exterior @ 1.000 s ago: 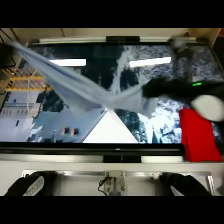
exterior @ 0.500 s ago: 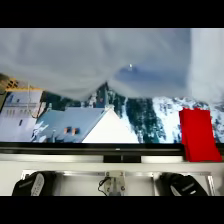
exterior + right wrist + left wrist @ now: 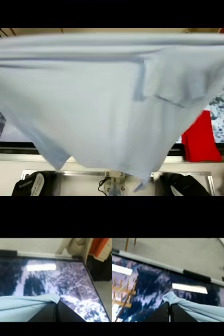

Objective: Fold the shirts.

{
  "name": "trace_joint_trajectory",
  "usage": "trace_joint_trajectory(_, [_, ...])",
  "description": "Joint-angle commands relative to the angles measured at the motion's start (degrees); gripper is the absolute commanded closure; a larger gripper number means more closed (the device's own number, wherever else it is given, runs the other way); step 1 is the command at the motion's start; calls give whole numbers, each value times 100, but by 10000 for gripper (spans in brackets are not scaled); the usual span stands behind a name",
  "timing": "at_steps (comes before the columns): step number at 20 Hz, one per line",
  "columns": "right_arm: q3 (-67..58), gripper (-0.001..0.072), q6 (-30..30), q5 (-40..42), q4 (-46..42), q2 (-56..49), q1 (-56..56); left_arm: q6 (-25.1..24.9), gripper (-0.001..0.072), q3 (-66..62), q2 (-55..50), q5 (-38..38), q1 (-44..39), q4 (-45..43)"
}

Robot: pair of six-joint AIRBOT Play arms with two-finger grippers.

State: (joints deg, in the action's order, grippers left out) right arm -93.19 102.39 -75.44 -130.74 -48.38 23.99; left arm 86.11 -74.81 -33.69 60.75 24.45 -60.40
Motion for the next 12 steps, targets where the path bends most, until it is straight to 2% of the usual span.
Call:
trace_joint_trajectory(1, [697, 655, 651, 330, 278, -1043, -385, -470, 679, 1440, -369, -450, -98, -4])
trace_joint_trajectory(4, [1021, 655, 863, 1827, 1556, -2181, -1161, -463, 680, 2221, -1191, -1508, -404, -2])
trace_joint_trajectory(7, [1016, 655, 861, 3222, 2671, -3198, -1657, -446, 679, 2129, -2369, -1759, -761, 2])
trace_joint_trajectory(9, [1016, 655, 859, 3705, 3449, -3604, -1843, -444, 679, 1930, -3016, -1884, -973, 4])
trace_joint_trajectory(12, [1016, 655, 857, 3687, 4144, -4109, -1934, -442, 678, 1788, -3711, -1921, -1213, 111])
